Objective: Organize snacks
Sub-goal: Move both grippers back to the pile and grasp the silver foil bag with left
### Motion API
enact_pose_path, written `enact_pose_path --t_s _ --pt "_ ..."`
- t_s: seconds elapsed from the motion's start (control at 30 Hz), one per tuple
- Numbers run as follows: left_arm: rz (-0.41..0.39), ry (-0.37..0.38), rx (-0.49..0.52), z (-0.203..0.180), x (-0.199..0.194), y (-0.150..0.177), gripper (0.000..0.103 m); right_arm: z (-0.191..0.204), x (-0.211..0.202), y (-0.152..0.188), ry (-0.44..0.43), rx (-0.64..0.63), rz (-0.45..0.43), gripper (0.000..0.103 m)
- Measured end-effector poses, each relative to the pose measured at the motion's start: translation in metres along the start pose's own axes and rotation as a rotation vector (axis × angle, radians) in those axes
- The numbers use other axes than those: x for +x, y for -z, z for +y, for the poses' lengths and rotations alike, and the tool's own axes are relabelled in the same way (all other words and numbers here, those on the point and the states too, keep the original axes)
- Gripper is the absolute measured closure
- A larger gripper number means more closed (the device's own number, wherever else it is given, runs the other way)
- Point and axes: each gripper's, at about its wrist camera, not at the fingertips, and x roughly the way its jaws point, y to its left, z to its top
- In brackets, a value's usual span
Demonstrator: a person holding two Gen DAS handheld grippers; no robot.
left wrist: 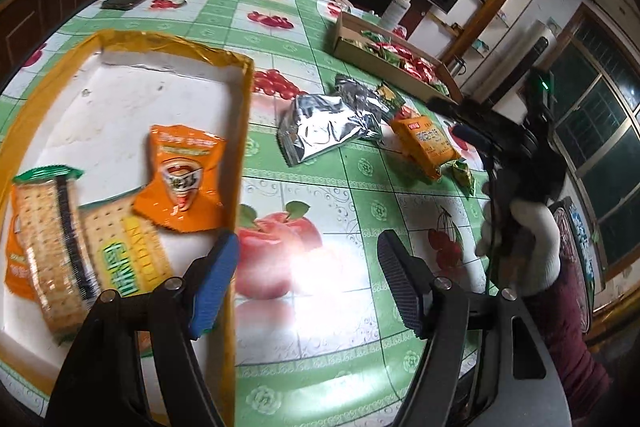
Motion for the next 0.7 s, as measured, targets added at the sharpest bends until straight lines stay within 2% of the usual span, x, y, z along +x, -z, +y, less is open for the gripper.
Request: enact_pose_path --t_s 0.17,0.33,0.57,0.7 --pt "0.026 0.026 0.029 -0.009 0.011 -0.007 0.031 0.004 0.027 0.000 0.051 -0.044 0.072 0.028" --pt "0.034 0.012 0.073 -0.022 0.020 -0.029 0.031 0.010 0.017 0.018 0.072 -0.121 0.060 0.033" --pt "0.038 -0.024 0.255 -0.062 0.063 -0.092 0.031 0.001 -0.001 0.042 -0.043 -0.121 0.016 0.032" --pt "0.084 -0.048 0.239 -0.058 0.107 -0.125 0.031 -0.009 0.005 0.043 -0.130 -0.032 0.078 0.031"
